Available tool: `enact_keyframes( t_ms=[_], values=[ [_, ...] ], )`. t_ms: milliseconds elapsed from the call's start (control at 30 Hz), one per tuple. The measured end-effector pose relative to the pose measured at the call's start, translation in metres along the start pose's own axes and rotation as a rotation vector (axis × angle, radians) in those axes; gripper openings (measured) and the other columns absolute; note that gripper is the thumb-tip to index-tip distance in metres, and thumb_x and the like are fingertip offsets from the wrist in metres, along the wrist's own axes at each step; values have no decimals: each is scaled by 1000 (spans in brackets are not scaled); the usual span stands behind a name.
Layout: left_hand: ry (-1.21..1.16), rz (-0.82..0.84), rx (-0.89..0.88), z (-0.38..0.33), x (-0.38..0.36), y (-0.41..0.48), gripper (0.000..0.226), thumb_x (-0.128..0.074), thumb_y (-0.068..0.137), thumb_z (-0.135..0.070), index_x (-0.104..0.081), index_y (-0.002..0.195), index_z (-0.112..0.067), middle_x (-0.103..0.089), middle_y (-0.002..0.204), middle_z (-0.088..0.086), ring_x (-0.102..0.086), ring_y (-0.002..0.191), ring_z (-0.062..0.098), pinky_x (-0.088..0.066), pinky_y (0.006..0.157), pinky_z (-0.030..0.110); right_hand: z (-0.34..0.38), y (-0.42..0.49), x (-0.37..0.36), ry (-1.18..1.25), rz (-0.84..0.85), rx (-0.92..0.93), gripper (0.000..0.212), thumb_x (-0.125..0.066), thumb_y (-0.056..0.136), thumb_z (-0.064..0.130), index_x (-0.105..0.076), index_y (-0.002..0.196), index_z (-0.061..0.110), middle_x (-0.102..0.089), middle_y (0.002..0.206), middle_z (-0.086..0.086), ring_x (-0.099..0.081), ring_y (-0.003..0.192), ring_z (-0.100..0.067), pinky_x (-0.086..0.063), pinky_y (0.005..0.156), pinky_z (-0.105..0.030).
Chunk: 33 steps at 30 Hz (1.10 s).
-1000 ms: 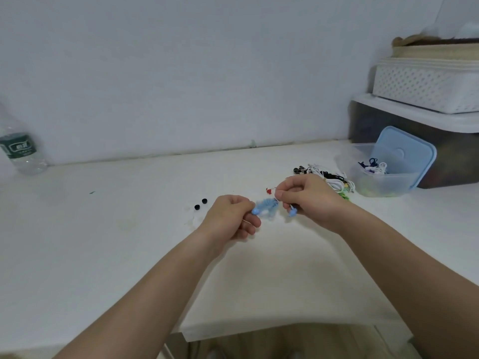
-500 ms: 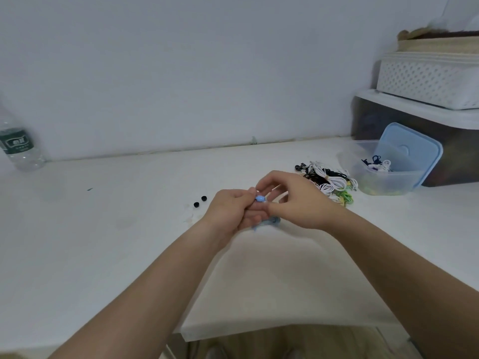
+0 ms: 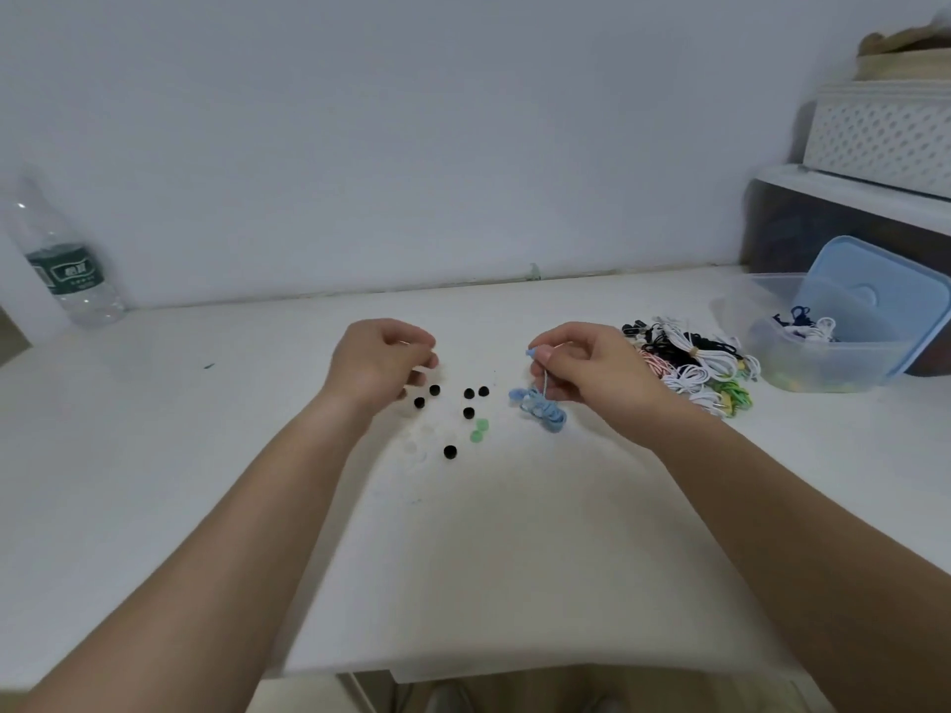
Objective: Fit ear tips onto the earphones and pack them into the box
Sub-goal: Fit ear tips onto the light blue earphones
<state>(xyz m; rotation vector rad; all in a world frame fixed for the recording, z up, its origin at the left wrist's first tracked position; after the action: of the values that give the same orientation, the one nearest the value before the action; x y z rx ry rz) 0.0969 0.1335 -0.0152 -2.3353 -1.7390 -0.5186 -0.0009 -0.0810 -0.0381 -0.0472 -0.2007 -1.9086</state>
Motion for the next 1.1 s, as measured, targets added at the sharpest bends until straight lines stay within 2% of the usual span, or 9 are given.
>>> enact_keyframes(
  t_ms=[67, 167, 300, 400, 533, 633, 867, 1000, 1100],
  values=[
    [145, -62, -47, 8, 4, 14, 17, -64, 89, -10, -72, 87, -25, -72, 86, -7, -65, 78, 11, -46, 67, 23, -3, 8, 1, 59, -17, -27, 14, -58, 100, 9, -72, 99, 11, -65, 79, -4, -63, 65, -10, -51, 63, -21],
    [321, -11, -70, 15, -5, 28, 22, -59, 92, -10, -73, 91, -26, -68, 96, -13, -61, 94, 9, -42, 72, 20, -3, 19, 0, 148, -25, -54, 17, -57, 100, 8, -73, 98, 9, -62, 71, 5, -54, 67, -11, -47, 60, -19],
    [413, 89, -114, 12, -19, 38, 25, -55, 95, -10, -76, 100, -22, -68, 104, -10, -61, 97, 10, -42, 72, 18, -3, 27, -3, 340, -2, -110, 17, -53, 100, 4, -70, 97, 2, -61, 78, 2, -44, 58, -16, -46, 58, -24],
    [396, 137, -146, 13, -19, 40, 22, -58, 95, -14, -76, 100, -24, -69, 101, -10, -63, 93, 8, -43, 68, 14, -10, 28, -5, 376, 5, -137, 17, -55, 100, 7, -71, 101, 2, -56, 82, 0, -37, 49, -11, -39, 55, -28],
    [409, 314, -173, 18, -13, 27, 7, -74, 87, -23, -76, 87, -29, -73, 91, -12, -63, 65, 10, -52, 61, 24, -15, 23, -9, 360, 76, -160, 17, -56, 100, 10, -72, 104, 5, -52, 79, -1, -31, 46, -8, -34, 50, -25],
    [482, 351, -172, 18, -14, 18, 6, -81, 80, -27, -75, 78, -29, -73, 87, -12, -58, 55, 10, -52, 55, 27, -14, 21, -14, 352, 115, -147, 17, -57, 100, 10, -72, 103, 5, -54, 77, -1, -32, 46, -9, -36, 50, -24],
    [569, 325, -178, 18, -19, 15, 10, -83, 77, -30, -73, 74, -33, -68, 78, -16, -66, 65, 15, -47, 51, 19, -20, 20, -19, 285, 106, -140, 14, -59, 98, 7, -74, 98, 6, -57, 76, -3, -36, 48, -11, -39, 52, -27],
    [537, 322, -181, 19, -22, 14, 11, -78, 79, -23, -72, 71, -29, -71, 77, -12, -63, 59, 12, -51, 58, 26, -19, 19, -22, 249, 117, -121, 14, -59, 98, 6, -73, 99, 5, -60, 77, -4, -37, 48, -12, -40, 53, -27],
    [361, 233, -187, 15, -14, 15, 8, -77, 81, -22, -74, 76, -27, -73, 80, -7, -62, 59, 9, -52, 60, 29, -19, 19, -22, 231, 123, -104, 12, -62, 96, 7, -73, 100, 5, -65, 77, -4, -39, 49, -13, -41, 54, -28]
  ],
)
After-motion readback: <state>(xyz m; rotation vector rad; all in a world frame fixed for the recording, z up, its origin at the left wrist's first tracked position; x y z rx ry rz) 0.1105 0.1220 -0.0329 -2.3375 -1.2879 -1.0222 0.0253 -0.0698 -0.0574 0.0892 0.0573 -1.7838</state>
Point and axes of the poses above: each hand's wrist, its own y-axis towards the middle knuckle, its own x-axis out of the back of the hand, z = x × y, the point moved 4 cm from there along y, towards the middle knuckle
